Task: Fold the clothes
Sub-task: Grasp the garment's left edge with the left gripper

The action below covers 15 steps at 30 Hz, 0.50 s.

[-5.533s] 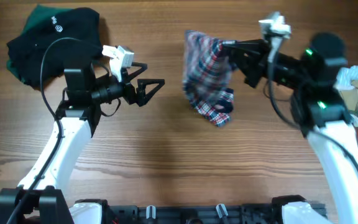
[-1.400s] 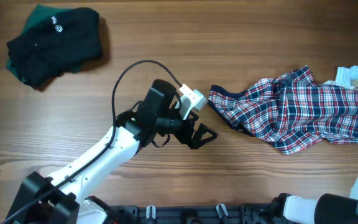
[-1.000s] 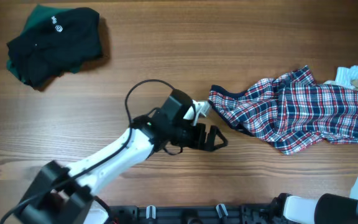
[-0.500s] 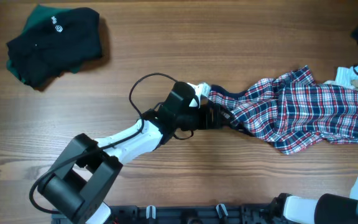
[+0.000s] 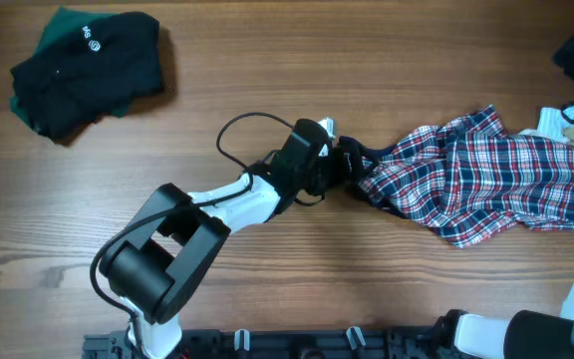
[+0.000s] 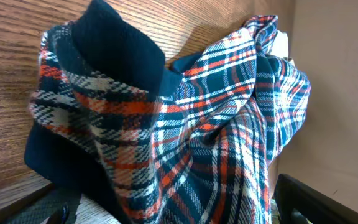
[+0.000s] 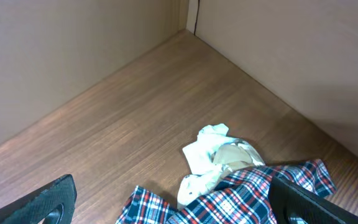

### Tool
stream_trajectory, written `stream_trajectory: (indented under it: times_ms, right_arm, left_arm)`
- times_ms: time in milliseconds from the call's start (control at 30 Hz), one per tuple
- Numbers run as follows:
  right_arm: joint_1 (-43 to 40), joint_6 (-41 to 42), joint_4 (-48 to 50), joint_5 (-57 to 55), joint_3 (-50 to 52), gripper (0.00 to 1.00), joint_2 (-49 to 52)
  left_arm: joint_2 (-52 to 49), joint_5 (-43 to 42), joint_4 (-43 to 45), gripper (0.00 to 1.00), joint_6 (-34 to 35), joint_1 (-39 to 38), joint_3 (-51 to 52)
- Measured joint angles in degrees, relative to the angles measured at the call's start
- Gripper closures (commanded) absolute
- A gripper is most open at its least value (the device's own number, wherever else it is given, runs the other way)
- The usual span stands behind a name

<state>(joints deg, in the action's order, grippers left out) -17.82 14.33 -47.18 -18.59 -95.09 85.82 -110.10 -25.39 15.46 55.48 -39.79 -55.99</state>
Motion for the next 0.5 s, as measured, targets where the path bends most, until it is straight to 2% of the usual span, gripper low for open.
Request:
stream_trajectory:
  times_ms: [67, 167, 367, 400, 500]
  right_arm:
    - [0.0, 0.3, 0.0, 0.2, 0.0, 0.0, 0.0]
    - [0.0, 0.9, 0.0, 1.8, 0.0, 0.0, 0.0]
    - [0.0, 1.3, 0.0, 3.2, 0.0, 0.0, 0.0]
    - [0.0, 1.3, 0.0, 3.2, 0.0, 0.0, 0.0]
    - [0.0, 1.3, 0.0, 3.2, 0.0, 0.0, 0.0]
  left_arm:
    - [0.0, 0.0, 0.0, 0.02, 0.2, 0.0, 0.0]
    - [0.0, 0.1, 0.4, 0.44, 0.6, 0.0, -0.1]
    - [0.0, 0.3, 2.4, 0.92, 0.8, -0.9, -0.2]
    - [0.0, 0.3, 2.8, 0.96, 0.8, -1.1, -0.2]
    - [0.0, 0.3, 3.0, 0.96, 1.0, -1.5, -0.3]
